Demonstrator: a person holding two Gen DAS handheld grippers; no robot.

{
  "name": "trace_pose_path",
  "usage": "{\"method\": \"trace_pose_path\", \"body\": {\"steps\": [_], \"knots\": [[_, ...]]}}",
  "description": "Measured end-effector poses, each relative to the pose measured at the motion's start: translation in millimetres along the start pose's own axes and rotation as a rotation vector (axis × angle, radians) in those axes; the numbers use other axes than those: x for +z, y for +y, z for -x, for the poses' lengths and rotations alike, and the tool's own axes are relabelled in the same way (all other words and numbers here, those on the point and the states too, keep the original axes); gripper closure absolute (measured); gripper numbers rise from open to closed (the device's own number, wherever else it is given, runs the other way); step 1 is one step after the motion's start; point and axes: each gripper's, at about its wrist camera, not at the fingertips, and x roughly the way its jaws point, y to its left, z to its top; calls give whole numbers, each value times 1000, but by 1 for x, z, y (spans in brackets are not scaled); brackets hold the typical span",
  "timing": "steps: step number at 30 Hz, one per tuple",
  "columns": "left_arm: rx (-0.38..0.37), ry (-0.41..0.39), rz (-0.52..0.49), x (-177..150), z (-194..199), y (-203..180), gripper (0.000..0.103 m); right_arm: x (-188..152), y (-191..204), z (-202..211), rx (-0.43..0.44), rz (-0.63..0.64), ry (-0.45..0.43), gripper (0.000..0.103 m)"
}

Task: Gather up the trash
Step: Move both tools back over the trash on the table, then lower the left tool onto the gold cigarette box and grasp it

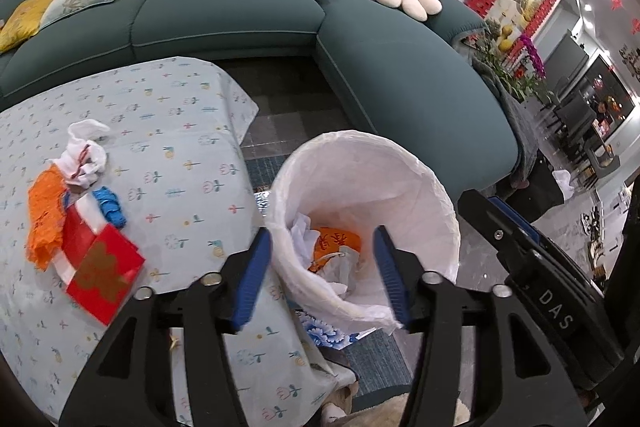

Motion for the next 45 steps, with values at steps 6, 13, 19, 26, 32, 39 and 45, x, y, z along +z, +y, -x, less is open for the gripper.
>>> {"method": "trace_pose_path", "body": {"steps": [6, 13, 19, 26, 32, 39, 45], "knots": [[19, -29, 42, -5, 20, 23, 44, -6, 21, 8, 18, 30, 3, 61], [50, -45, 78, -18, 41, 49, 41, -16, 47, 18, 35, 69, 8, 54], [89, -71, 98, -32, 62, 71, 31, -26, 66, 27, 47, 98, 9, 46], [135, -66, 90, -57, 76, 98, 29, -43, 85, 31, 67, 127, 30, 44], [157, -44, 83, -79, 79, 117, 29, -62, 98, 28, 78, 141, 63, 44], [194, -14, 53, -101, 72, 133, 22, -75, 108, 20, 82, 154, 93, 44], [215, 17, -1, -114, 54, 138, 20, -80, 110, 11, 78, 153, 114, 44]]}}
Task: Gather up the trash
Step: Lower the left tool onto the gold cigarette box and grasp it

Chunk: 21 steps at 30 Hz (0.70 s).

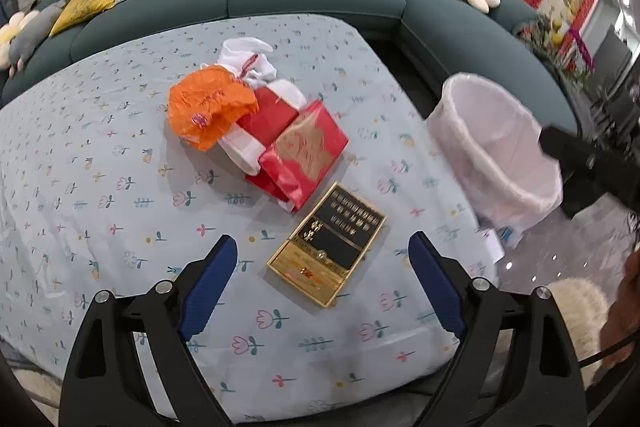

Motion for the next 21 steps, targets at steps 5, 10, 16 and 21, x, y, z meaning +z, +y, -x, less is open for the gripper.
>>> {"method": "trace_pose_path", "body": {"steps": [5, 10, 16, 21], "knots": [[4, 38, -53, -7, -22, -1, 20, -1, -1, -10, -3, 2, 22, 44], [12, 66, -72, -8, -44, 1, 20, -2, 0, -23, -7, 2, 45, 44], [7, 102, -70, -6, -65, 3, 23, -5, 3, -40, -10, 1, 78, 44], [12, 120, -80, -7, -74, -1, 30, -3, 9, -48, -10, 11, 90, 44]]}}
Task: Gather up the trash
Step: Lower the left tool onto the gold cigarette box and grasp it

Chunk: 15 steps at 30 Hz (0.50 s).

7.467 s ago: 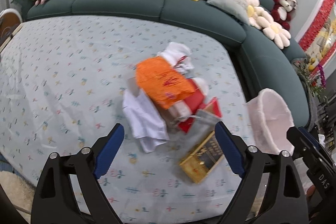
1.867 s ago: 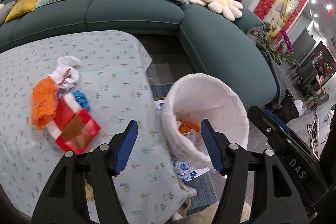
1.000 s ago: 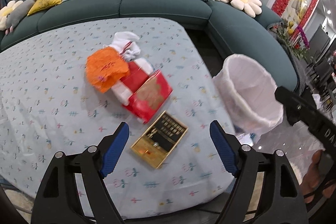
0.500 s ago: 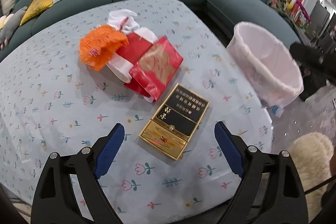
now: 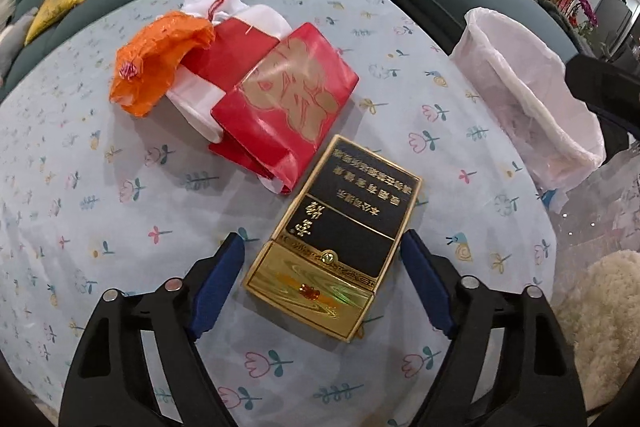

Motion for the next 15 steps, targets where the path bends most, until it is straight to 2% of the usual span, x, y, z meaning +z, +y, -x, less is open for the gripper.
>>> {"method": "trace_pose_path", "body": {"steps": [5, 11, 15], "knots": [[-15, 4, 25, 1, 4, 1, 44, 2, 2, -1, 2, -2, 1, 44], [-26, -4, 44, -8, 20, -2, 46, 1, 6, 2, 7, 3, -5, 44], [-52, -26, 101, -17, 42, 6, 46, 2, 12, 6, 12, 7, -12, 44]]}}
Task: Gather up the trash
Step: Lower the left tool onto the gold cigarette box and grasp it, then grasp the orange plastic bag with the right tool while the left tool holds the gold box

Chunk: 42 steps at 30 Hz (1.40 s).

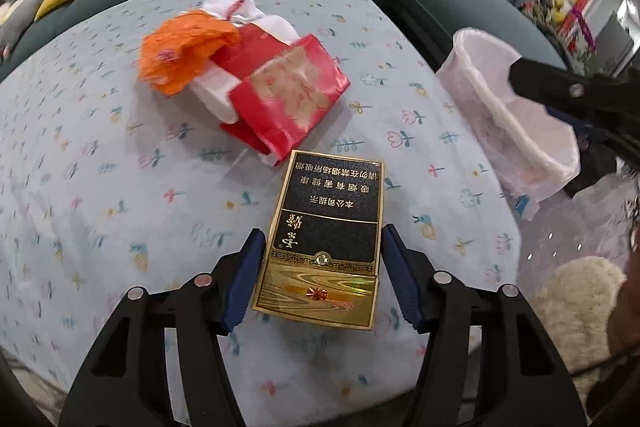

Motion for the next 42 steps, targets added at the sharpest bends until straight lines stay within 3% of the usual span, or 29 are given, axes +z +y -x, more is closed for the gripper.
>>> {"method": "trace_pose_path", "body": {"steps": [9, 17, 28, 40, 42], "knots": [[12, -78, 111, -1, 46, 38, 46, 2, 31, 1, 37, 35, -8, 44], [69, -129, 233, 12, 63, 90, 46, 12, 77, -16, 94, 93, 10, 44], [108, -170, 318, 47, 60, 144, 46, 29, 133, -72, 151, 154, 77, 44], [100, -180, 344, 78, 42, 164, 46, 44, 146, -127, 174, 108, 153, 44], [101, -182, 337, 81, 41, 164, 46, 43, 148, -133, 189, 103, 172, 50]]}}
